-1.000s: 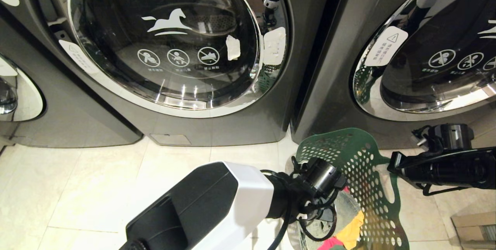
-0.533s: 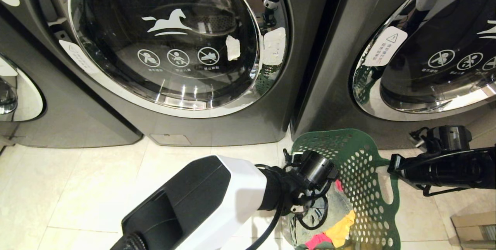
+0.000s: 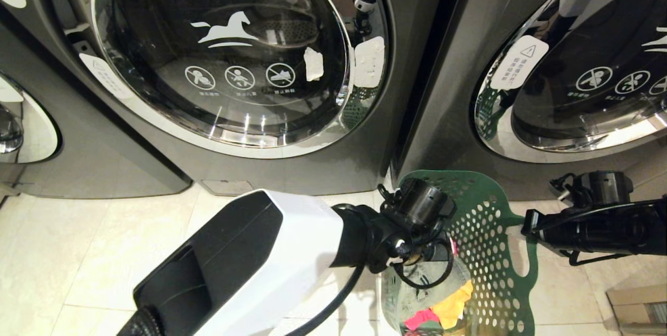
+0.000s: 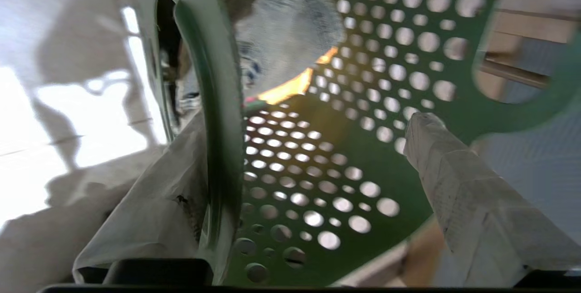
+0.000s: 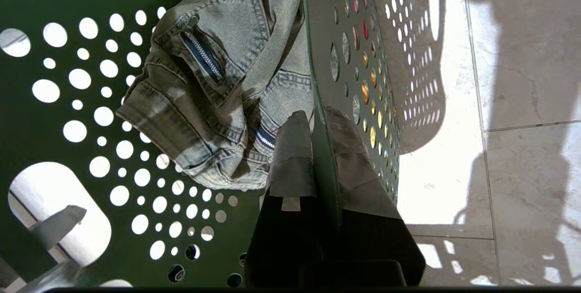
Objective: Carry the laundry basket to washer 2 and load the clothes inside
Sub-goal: Pick up the clothes basket and put it beside the washing machine
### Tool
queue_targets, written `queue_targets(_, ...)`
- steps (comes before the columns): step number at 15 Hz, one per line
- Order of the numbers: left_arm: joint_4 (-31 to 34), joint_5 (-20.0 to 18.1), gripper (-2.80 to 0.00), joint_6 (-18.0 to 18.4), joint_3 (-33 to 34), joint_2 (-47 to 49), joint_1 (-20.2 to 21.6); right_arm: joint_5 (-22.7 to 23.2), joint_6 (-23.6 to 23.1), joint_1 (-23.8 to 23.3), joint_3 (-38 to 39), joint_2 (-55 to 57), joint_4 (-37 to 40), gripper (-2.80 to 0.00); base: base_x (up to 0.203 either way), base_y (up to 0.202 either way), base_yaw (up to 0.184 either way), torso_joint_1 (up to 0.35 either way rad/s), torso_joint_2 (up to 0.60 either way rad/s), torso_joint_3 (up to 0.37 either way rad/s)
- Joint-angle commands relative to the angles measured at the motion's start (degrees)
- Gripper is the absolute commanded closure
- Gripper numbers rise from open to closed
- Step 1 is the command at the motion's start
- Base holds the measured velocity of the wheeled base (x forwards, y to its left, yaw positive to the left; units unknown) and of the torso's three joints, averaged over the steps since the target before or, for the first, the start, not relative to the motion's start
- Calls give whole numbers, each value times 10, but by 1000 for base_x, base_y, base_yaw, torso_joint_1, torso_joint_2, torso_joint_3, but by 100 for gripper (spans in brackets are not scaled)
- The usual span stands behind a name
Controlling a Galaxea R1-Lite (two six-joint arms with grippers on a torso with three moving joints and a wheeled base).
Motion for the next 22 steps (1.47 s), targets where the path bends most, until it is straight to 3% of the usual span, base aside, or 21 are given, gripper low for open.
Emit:
queue_targets(1,-1,-11,-280,-4,0,-13,0,9,0,-3,-1,3,-1,0,0,0,0,0,0,0)
queue_targets(6,13,0,-280,-1,1,-7,1,32,-15,-30,-22,5,28,0,0,0,0,0,0,0)
queue_targets(9,28,14,-280,-1,1,-4,2,78,-33,-61,-51,-5,81,0,0,0,0,0,0,0)
queue_targets(18,40,24,-280,-1,1,-9,8,83,-90,-82,-138,28,156,0,0,0,0,0,0,0)
queue_targets(22,40,24,-280,-1,1,-9,10,83,-128,-83,-208,58,233,0,0,0,0,0,0,0)
